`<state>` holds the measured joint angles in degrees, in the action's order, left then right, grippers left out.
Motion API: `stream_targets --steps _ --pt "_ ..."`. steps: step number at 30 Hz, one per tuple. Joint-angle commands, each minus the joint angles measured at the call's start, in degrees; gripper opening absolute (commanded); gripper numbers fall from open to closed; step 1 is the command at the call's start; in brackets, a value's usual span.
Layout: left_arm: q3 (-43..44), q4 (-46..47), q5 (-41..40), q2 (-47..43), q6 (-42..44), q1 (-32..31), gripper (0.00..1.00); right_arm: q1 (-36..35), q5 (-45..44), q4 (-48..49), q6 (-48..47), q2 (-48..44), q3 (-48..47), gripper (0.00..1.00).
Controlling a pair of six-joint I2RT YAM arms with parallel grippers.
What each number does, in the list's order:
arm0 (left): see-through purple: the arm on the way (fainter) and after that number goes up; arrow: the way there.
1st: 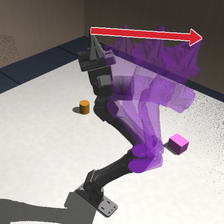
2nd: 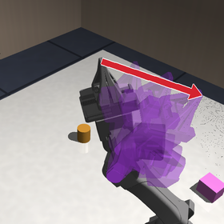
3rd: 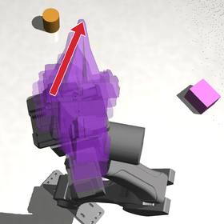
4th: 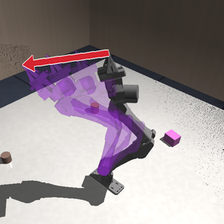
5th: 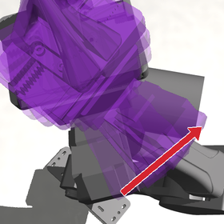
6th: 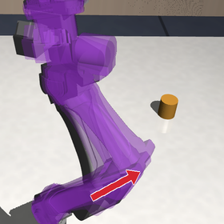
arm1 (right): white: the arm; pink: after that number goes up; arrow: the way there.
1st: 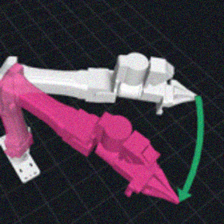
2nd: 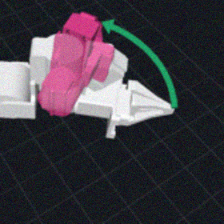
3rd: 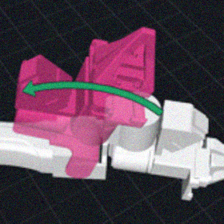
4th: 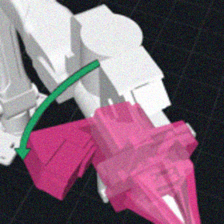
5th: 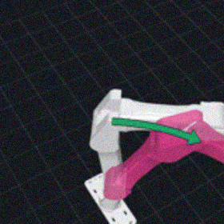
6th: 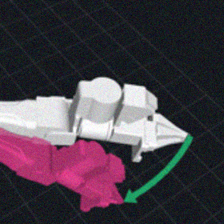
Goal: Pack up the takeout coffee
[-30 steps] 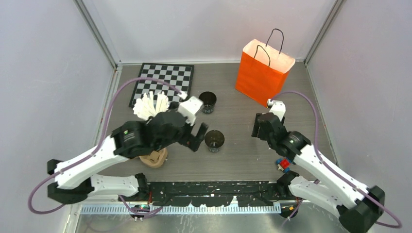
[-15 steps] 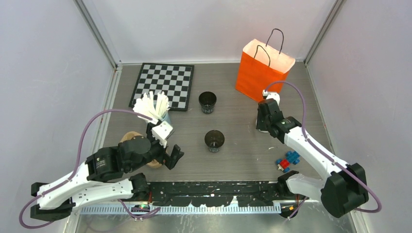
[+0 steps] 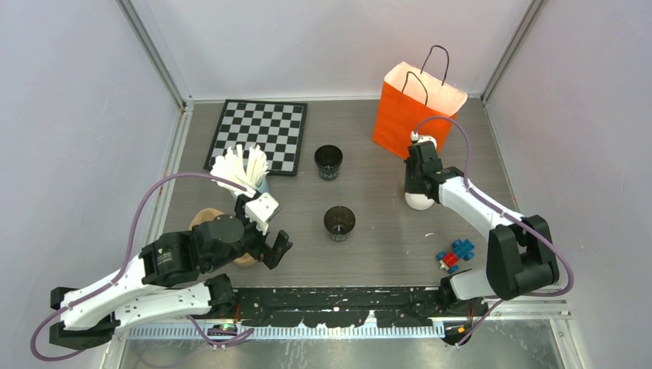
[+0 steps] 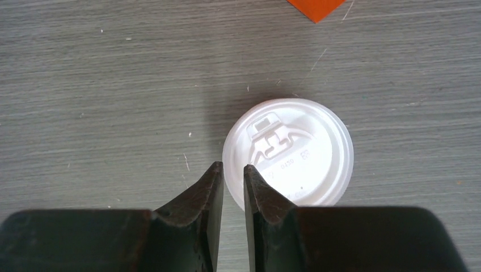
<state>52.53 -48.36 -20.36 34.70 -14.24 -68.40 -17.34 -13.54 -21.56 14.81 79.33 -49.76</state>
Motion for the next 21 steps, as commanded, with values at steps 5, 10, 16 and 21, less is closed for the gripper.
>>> stream_targets --steps 5,10,16,21 --pt "0.0 1.1 -0.1 -0.1 1.0 -0.1 0.98 1.5 3.4 3.8 -2.1 3.8 -3.0 0.26" --pt "-0.2 0.9 -0.7 0.5 0.8 -0.1 0.98 1.9 4.7 4.0 -1.5 5.4 -3.3 0.24" --pt "0.0 0.6 -0.8 1.4 0.9 -0.1 0.97 2.1 4.4 3.8 -1.3 5.8 -3.4 0.17" --pt "0.0 0.5 -1.2 2.2 0.9 -0.1 0.97 2.1 4.9 3.5 -1.6 5.5 -3.4 0.05"
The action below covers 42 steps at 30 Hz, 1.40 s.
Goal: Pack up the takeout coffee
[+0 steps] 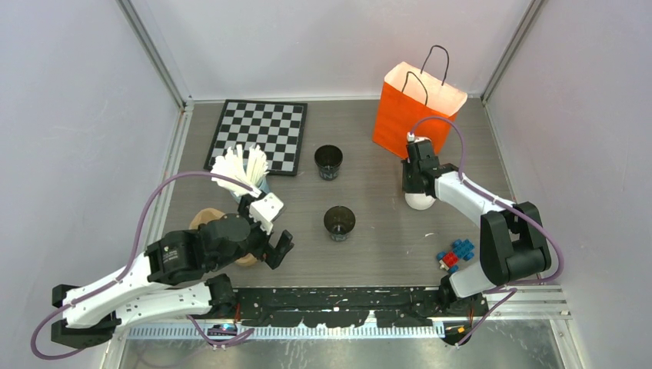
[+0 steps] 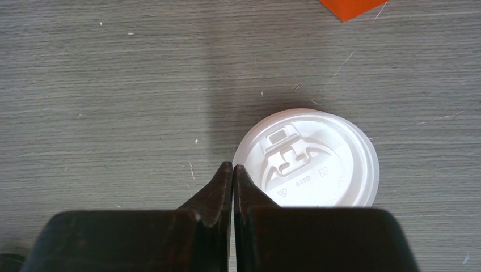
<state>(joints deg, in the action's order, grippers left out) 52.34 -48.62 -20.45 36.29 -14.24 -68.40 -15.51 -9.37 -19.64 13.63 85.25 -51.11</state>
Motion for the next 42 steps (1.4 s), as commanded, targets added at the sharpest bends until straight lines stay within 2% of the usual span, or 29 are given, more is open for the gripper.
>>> stream_targets --steps 1,16,21,30,33,37,42 --pt "0.2 0.7 -1.1 0.8 0.9 -0.1 0.97 0.2 1.2 1.5 -0.4 -0.6 -2.1 0.02" --pt "0.4 0.2 -1.7 0.8 0.7 -0.1 0.95 0.3 1.1 -0.6 1.0 -3.1 -1.8 0.00" --pt "0.4 0.3 -1.7 0.8 0.6 -0.1 0.95 0.3 -0.3 -0.1 1.2 -2.0 -1.9 0.19" --pt "0.3 0.3 -1.7 0.5 0.6 -0.1 0.95 0.2 0.4 0.7 1.1 0.5 -2.4 0.23" --pt "0.3 0.3 -1.7 0.5 0.7 -0.1 0.95 0.3 0.5 1.0 1.1 1.0 -2.5 0.22" --pt "0.3 0.3 -1.7 0.8 0.7 -0.1 0.95 0.2 0.5 0.9 1.0 0.9 -2.3 0.08" --pt "0.3 0.2 -1.6 1.0 0.8 -0.1 0.95 0.3 0.6 -0.2 0.9 -0.2 -2.8 0.06"
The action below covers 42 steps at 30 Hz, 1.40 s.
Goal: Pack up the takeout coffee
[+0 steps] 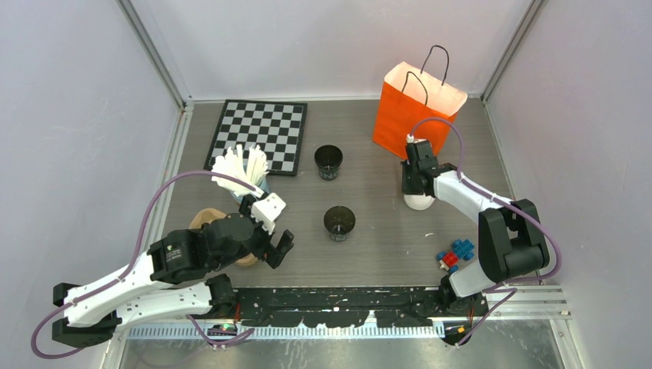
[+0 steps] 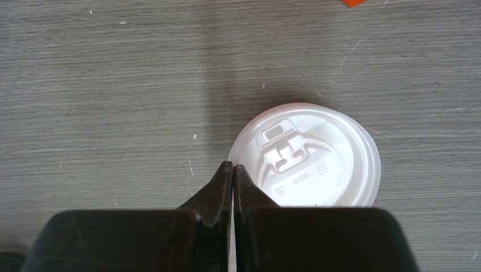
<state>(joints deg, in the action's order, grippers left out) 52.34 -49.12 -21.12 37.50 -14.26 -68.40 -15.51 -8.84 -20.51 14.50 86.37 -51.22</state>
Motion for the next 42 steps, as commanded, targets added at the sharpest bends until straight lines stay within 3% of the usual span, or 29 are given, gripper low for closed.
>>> stream_targets --steps 1,5,12,18,22,25,30,33,34,36,39,40,42 --pt "0.3 0.7 -1.0 -0.1 0.7 -0.1 0.95 0.3 -0.1 0.3 0.2 -1.6 -2.9 0.08" --pt "0.3 0.7 -1.1 -0.1 0.8 -0.1 0.95 0.3 -0.1 0.1 0.4 -3.0 -2.6 0.14" --pt "0.3 0.7 -1.1 0.3 0.7 -0.1 0.95 0.3 1.3 -0.1 0.3 -3.3 -2.8 0.01" --pt "0.3 0.7 -1.3 0.4 0.7 -0.1 0.95 0.2 1.5 -0.3 0.2 -2.9 -3.0 0.00" --pt "0.2 0.6 -1.3 0.5 0.7 -0.1 0.95 0.3 1.1 -0.7 0.4 -2.6 -3.3 0.13" --pt "0.3 0.6 -1.3 0.7 0.8 -0.1 0.95 0.2 1.7 -0.6 0.1 -2.1 -3.3 0.01" --pt "0.3 0.6 -1.4 0.6 0.7 -0.1 0.95 0.3 2.9 -0.6 0.4 -2.1 -3.4 0.00" --pt "0.3 0.6 -1.5 0.6 0.7 -0.1 0.95 0.2 2.1 0.2 1.2 -3.3 -3.0 0.12" --pt "0.3 0.6 -1.5 0.7 0.7 -0.1 0.95 0.3 2.5 0.5 1.3 -3.6 -2.8 0.12" --pt "0.3 0.6 -1.5 0.7 0.7 -0.1 0.95 0.2 3.4 1.1 1.4 -3.7 -2.7 0.02" --pt "0.3 0.6 -1.5 0.8 0.7 -0.1 0.95 0.2 4.1 1.2 1.4 -2.9 -3.0 0.01" --pt "0.3 0.6 -1.5 0.9 0.7 -0.1 0.95 0.3 4.1 1.1 1.8 -2.8 -3.0 0.03" --pt "0.3 0.6 -1.5 0.8 0.7 -0.1 0.95 0.3 3.9 1.2 2.2 -2.9 -3.0 0.17"
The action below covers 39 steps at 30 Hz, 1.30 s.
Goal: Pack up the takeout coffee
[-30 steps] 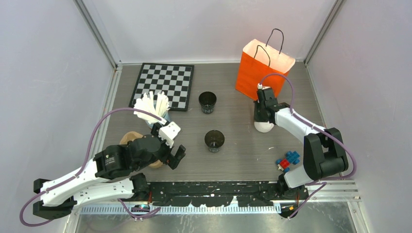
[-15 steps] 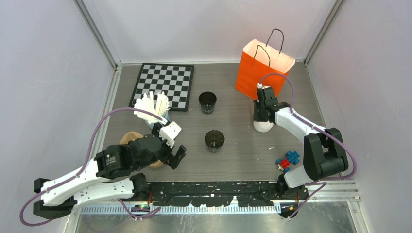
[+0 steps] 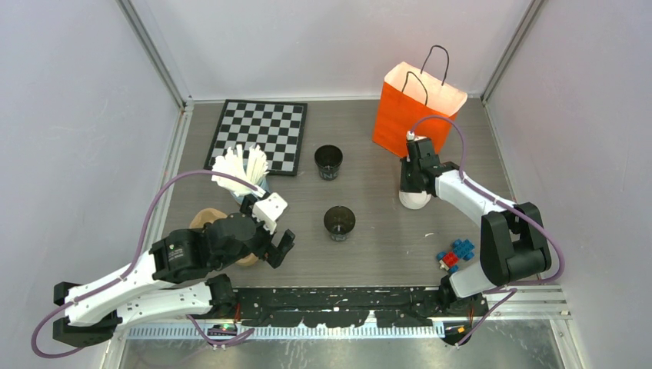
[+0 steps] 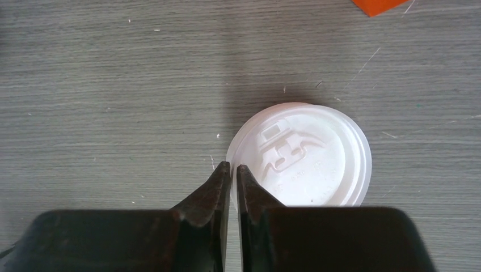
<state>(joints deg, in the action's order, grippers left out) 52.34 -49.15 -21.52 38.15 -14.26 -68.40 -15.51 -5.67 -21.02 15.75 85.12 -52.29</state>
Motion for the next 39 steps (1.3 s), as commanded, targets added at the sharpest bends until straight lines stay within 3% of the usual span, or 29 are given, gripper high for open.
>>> stream_targets --steps 1,4,12,19,39 --pt "0.3 0.5 -1.2 0.2 0.7 -0.1 0.95 0.2 0.8 1.8 1.1 -1.7 -1.9 0.19" --pt "0.3 0.6 -1.2 0.2 0.7 -0.1 0.95 0.3 1.4 1.9 1.0 -2.2 -2.0 0.01" --pt "0.3 0.5 -1.2 0.3 0.7 -0.1 0.95 0.3 1.7 1.9 0.7 -1.7 -2.2 0.00" --pt "0.3 0.5 -1.2 0.6 0.7 -0.1 0.95 0.2 -0.2 0.9 0.6 -1.2 -2.9 0.22" --pt "0.4 0.3 -1.4 0.7 0.7 -0.1 0.95 0.3 -1.2 1.5 1.3 3.0 -3.7 0.20"
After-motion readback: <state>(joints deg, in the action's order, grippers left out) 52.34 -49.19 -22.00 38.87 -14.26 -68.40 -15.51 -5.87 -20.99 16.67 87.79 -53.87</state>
